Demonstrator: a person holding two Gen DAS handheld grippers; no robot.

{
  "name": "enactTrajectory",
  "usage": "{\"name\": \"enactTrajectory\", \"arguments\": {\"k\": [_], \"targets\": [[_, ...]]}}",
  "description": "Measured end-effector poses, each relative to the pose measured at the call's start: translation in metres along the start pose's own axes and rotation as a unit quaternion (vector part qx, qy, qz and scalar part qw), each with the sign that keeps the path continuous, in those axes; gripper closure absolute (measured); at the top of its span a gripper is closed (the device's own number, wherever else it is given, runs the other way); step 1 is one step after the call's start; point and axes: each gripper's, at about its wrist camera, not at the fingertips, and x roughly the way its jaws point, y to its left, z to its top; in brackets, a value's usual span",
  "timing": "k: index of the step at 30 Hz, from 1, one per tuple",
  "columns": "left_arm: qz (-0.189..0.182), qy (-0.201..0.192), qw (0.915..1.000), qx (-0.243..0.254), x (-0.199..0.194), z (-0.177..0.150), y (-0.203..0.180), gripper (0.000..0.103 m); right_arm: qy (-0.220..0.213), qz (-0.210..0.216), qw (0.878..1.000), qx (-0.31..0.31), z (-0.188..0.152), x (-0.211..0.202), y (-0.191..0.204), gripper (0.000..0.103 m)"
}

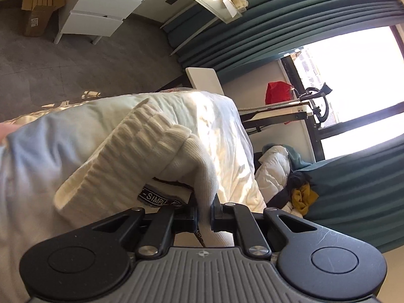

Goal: Fold clothes

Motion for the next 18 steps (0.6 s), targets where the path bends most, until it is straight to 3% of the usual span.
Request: {"name": "enactTrajectory", "arguments": {"k": [5,10,14,18], "targets": [[0.048,0.014,0.9987,0.007,0.105,0.036,-0.028,0.093,0.017,-0.030,0.997,-0.065,-0.023,0.103,0.050,0.098],[0.107,0.037,0.9929,0.035,0.201,0.050,-0.040,0.093,0.049,-0.059,0.992,-0.097,-0.061,0.187,0.059,0.098],[0.124,0.039,0.9892,0.069,0.229,0.049,-0.049,0.090,0.078,-0.073,0.986,-0.126,-0.089,0.231,0.052,0.097],[0.125,0.031,0.9865,0.101,0.225,0.043,-0.053,0.089,0.097,-0.040,0.988,-0.110,-0.093,0.240,0.042,0.094]]}}
